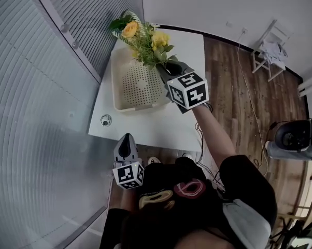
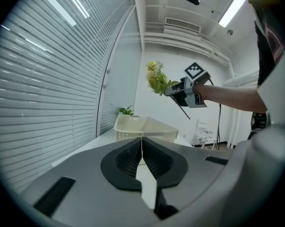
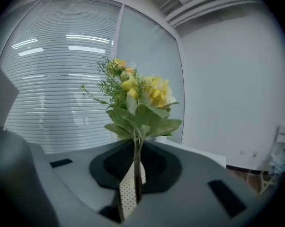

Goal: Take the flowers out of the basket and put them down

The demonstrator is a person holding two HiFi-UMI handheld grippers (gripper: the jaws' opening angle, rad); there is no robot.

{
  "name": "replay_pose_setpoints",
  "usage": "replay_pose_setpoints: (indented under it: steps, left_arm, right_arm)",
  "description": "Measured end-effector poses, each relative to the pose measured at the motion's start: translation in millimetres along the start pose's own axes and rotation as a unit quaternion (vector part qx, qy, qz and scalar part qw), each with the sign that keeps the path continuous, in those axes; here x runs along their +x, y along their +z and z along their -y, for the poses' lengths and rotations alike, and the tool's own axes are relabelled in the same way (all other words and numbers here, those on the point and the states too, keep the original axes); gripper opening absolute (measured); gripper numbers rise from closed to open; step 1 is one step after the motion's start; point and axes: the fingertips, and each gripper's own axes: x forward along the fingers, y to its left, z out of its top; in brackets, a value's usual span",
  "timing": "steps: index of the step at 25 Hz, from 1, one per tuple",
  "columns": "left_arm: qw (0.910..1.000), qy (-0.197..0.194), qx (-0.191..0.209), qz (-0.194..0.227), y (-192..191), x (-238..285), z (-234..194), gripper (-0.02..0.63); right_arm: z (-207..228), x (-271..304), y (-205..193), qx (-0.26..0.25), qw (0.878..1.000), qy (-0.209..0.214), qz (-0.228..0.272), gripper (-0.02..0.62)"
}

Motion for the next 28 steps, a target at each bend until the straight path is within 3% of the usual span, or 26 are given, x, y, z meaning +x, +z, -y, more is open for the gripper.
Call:
replay_pose_setpoints:
  steps: [14,28]
  left_arm:
    - [0.9972,-0.075,0.001,0.002,0.1,32.5,66.1,0.018]
    - [0.9967,-0.081,0.0,-0.005,-11.4,39.1,118.7,0.018]
  right_arm:
    - [59.5,-71.5,-43.2,0.035,0.996,-0.078,-0.026,0.046]
    - [103.3,-118.8,-98.9,0.065,0.989,-0.122,-0.061,0.046]
